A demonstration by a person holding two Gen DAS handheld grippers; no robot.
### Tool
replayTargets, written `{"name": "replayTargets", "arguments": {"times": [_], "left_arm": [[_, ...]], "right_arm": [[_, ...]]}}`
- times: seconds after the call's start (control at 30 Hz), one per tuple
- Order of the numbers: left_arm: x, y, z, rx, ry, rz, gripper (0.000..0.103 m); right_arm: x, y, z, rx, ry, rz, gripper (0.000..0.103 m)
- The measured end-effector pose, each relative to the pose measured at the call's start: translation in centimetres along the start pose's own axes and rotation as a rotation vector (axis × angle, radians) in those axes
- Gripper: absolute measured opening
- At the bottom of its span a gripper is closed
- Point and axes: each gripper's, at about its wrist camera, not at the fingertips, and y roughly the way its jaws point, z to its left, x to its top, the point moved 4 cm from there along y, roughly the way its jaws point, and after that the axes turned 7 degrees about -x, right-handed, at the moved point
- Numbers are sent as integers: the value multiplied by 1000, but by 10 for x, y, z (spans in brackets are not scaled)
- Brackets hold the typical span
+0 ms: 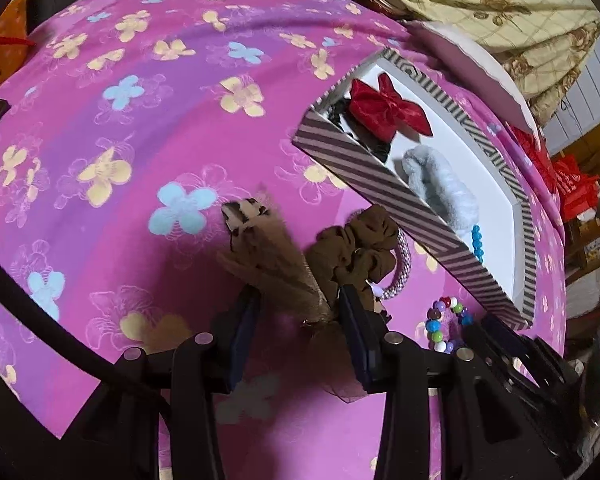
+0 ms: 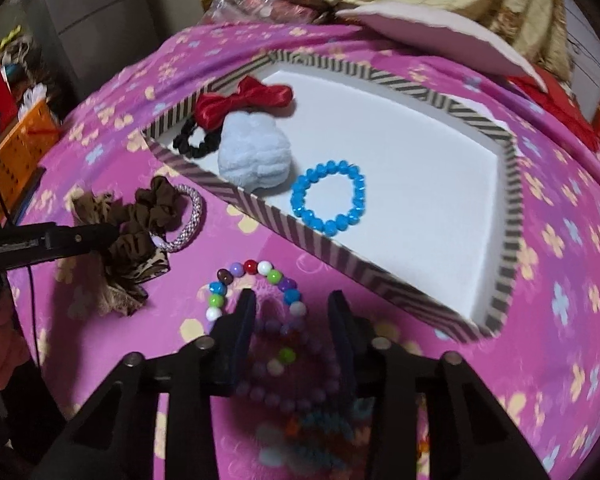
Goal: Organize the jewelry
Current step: 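Reach the left tool toward the beige bow while the right tool approaches the multicolour bracelets, then grasp the beige bow and brown scrunchie with the left tool while the right tool grasps the multicolour bead bracelet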
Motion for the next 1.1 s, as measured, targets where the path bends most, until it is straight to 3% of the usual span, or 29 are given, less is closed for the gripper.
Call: {"name": "replayTargets", "arguments": {"times": [0.1, 0.2, 0.5, 0.7, 1.1], "left_arm": [[-1, -1, -3, -32, 16, 6, 33], [-1, -10, -7, -20, 58, -14, 29], [5, -62, -21, -78, 150, -79, 28], [9, -86, -30, -132, 168, -85, 28], [20, -107, -56, -126, 219, -129, 28]], "right_arm": [[-1, 8, 4, -7, -31, 13, 12], [-2, 5, 3, 6, -30, 1, 9], [8, -55, -4, 69, 30, -125, 9], [16, -87, -7, 58, 27, -182, 9], [30, -112, -29, 14, 35, -224, 9]]}}
